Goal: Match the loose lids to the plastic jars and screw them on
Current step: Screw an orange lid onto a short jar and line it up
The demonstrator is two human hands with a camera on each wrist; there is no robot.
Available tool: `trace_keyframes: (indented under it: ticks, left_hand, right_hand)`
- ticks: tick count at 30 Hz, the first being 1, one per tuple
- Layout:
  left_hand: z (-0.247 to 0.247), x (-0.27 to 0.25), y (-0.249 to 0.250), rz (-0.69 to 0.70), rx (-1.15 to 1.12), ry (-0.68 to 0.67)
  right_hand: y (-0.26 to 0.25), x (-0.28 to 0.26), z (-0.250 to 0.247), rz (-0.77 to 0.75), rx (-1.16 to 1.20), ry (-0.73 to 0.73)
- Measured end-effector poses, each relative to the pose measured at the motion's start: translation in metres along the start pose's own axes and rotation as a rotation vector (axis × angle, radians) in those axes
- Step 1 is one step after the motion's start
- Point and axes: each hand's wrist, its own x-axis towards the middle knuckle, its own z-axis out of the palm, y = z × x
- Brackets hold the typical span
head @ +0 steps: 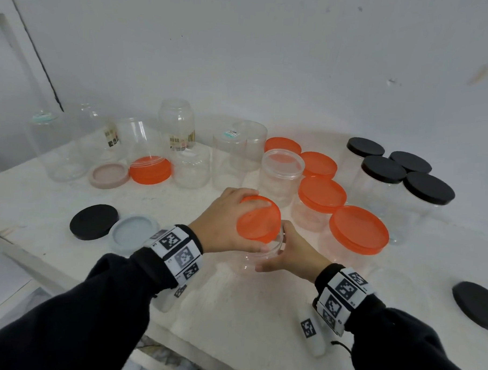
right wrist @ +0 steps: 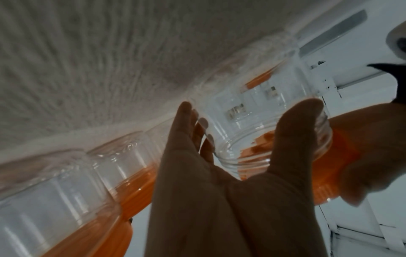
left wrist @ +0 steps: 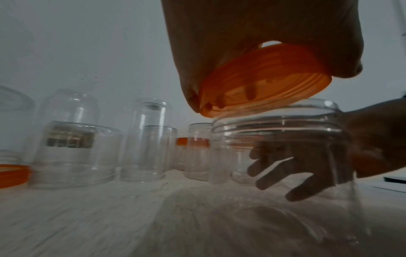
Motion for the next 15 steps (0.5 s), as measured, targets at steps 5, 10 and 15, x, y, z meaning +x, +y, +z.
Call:
trace_keyframes:
  ticks: [5, 10, 15]
  left_hand:
    - [0.0107, 0.0084, 0.0103, 0.062, 0.059, -0.063]
    - [0.0126, 0.0117, 0.0095, 0.067, 0.125, -0.069]
    - [0.011, 0.0104, 0.0069, 0.036, 0.135, -0.043]
  right_hand:
    - [-0.0024, 0.0, 0.0011, -0.097, -0.016, 0.008]
    - [0.0017, 0.0018, 0.0006, -0.109, -0.028, 0.026]
    - [0.0049, 0.0034, 0.0, -0.059, -0.012, 0.021]
